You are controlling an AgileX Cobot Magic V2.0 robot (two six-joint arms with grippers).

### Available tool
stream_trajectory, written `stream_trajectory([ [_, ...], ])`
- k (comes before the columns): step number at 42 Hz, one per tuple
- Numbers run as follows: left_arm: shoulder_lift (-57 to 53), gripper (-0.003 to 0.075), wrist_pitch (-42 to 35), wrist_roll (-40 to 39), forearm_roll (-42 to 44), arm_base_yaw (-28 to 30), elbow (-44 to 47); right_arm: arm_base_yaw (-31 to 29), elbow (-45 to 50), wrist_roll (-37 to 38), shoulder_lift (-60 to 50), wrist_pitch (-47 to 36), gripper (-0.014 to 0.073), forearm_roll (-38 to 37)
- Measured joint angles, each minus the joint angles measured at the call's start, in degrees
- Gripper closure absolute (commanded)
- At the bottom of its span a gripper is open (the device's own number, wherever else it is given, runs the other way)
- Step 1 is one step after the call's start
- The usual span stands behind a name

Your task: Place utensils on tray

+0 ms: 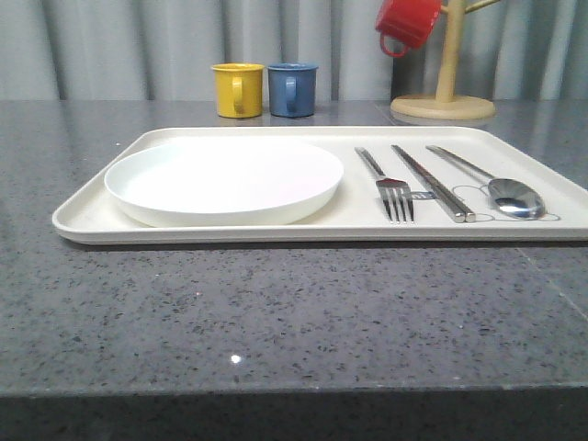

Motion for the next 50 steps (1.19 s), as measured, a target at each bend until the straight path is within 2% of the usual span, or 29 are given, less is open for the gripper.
stream_trajectory([
  [10, -9.42, 0.0741, -15.71, 0.0, -3.64, 9.24, 16.58, 0.0, 0.0, 0.0, 0.0, 0.0, 0.0706, 0.0],
  [15, -9.66, 0.0741, -20.35, 0.0, -4.18, 11.27, 21.24, 0.0, 0.0, 0.0, 0.0, -0.04, 0.0706, 0.04],
  [19, -9.66, 0.0741, -22.58, 0.0, -4.84, 11.87, 21.24, 0.0, 0.0, 0.0, 0.0, -0.04, 0.0706, 0.04],
  [50, -9.66, 0.0741, -22.89, 0.0, -5.22, 11.87, 21.24, 0.0, 0.0, 0.0, 0.0, -0.04, 0.0706, 0.04],
])
